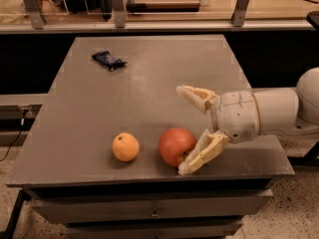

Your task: Move apple near orange

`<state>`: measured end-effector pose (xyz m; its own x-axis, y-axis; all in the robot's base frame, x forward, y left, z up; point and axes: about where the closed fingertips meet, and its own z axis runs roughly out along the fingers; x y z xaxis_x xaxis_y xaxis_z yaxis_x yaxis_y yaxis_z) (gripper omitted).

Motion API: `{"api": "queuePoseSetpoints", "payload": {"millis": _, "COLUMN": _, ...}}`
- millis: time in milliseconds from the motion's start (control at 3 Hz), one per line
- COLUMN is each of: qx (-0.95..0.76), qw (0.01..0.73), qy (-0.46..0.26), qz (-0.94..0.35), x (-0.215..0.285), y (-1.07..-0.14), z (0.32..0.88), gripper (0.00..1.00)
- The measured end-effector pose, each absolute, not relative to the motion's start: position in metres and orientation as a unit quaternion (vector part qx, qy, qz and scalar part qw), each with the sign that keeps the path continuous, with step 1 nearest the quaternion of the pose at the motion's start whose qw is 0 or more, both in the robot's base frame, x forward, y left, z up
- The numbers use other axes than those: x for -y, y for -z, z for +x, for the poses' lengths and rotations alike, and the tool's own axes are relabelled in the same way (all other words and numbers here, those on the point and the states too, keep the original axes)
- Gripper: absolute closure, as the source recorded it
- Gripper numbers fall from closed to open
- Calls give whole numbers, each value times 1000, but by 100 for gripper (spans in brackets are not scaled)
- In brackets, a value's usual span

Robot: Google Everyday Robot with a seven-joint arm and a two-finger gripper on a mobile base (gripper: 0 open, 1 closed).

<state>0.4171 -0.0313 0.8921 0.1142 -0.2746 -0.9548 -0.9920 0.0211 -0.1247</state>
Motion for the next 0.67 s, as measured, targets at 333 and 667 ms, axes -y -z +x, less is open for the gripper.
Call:
{"api": "queuePoseSetpoints", "payload": {"millis": 333, "qx": -523, "qw": 482, "qy": -388, "qz": -586, "x": 51, "y": -900, "z": 408, "gripper": 0}}
{"api": "queuePoseSetpoints", "payload": {"millis": 667, "qx": -523, "qw": 482, "qy": -388, "qz": -586, "x": 51, "y": -900, "z": 408, "gripper": 0}}
